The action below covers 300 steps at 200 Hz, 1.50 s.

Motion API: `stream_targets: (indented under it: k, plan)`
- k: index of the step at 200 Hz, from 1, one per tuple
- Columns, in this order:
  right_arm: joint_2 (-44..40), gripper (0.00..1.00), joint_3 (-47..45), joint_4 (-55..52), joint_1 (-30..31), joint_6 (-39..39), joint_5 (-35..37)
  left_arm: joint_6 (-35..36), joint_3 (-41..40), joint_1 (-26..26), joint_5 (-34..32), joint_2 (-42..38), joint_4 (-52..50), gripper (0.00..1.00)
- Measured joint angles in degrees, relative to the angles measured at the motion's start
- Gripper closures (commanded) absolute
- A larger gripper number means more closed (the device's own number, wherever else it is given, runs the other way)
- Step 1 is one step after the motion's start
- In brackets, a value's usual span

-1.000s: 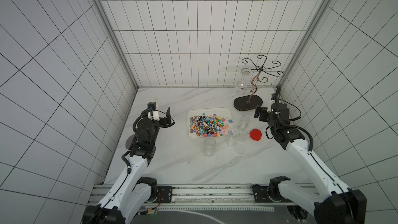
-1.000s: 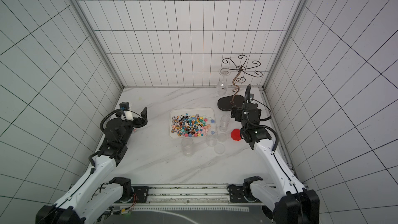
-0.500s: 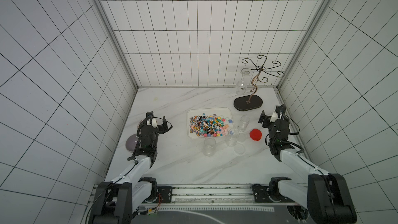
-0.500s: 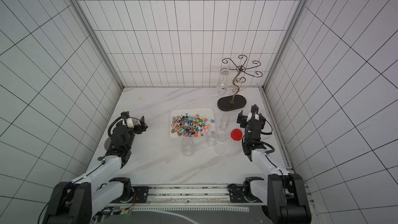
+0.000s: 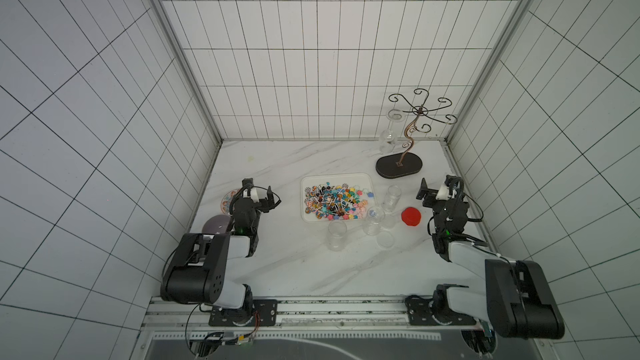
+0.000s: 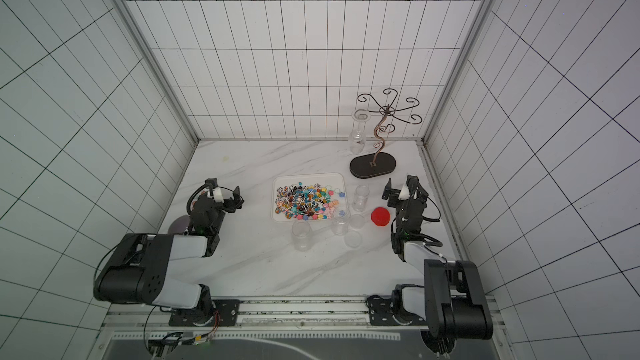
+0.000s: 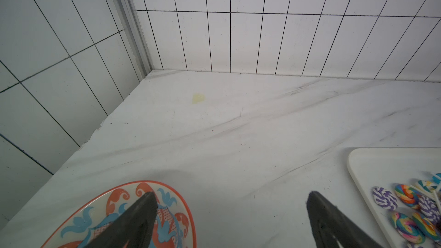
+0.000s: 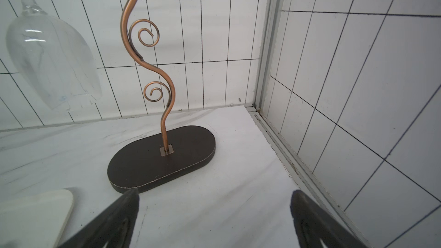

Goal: Pour the candies out of the jar
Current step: Reset both arms

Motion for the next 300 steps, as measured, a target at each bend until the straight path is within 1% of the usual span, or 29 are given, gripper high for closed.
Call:
stream_targets:
  k: [42, 85, 95, 200, 242, 300]
  plan:
    - [5.79, 0.00, -1.99, 5.79, 0.00, 0.17, -2.80, 0.76, 1.36, -0.02, 1.90, 2.64, 1.53, 0.03]
    - [14.14, 0.01, -3.72, 14.47, 0.00, 0.15, -4.44, 1.77, 2.03, -0.90, 1.68, 3.02, 1.53, 0.03]
    - [15.41, 0.00, -3.76, 14.84, 0.00, 0.13, -4.92, 1.95, 2.05, -1.09, 1.62, 3.02, 1.53, 0.03]
    - [15.74, 0.00, -3.61, 13.97, 0.00, 0.15, -5.60, 2.29, 2.36, -1.27, 1.36, 3.15, 1.51, 0.03]
    - [15.74, 0.00, -3.61, 13.97, 0.00, 0.15, -5.60, 2.54, 2.36, -2.29, -0.17, 3.15, 1.51, 0.03]
    - [15.74, 0.00, -3.61, 13.97, 0.00, 0.15, -5.60, 2.54, 2.36, -2.34, -0.98, 3.15, 1.51, 0.03]
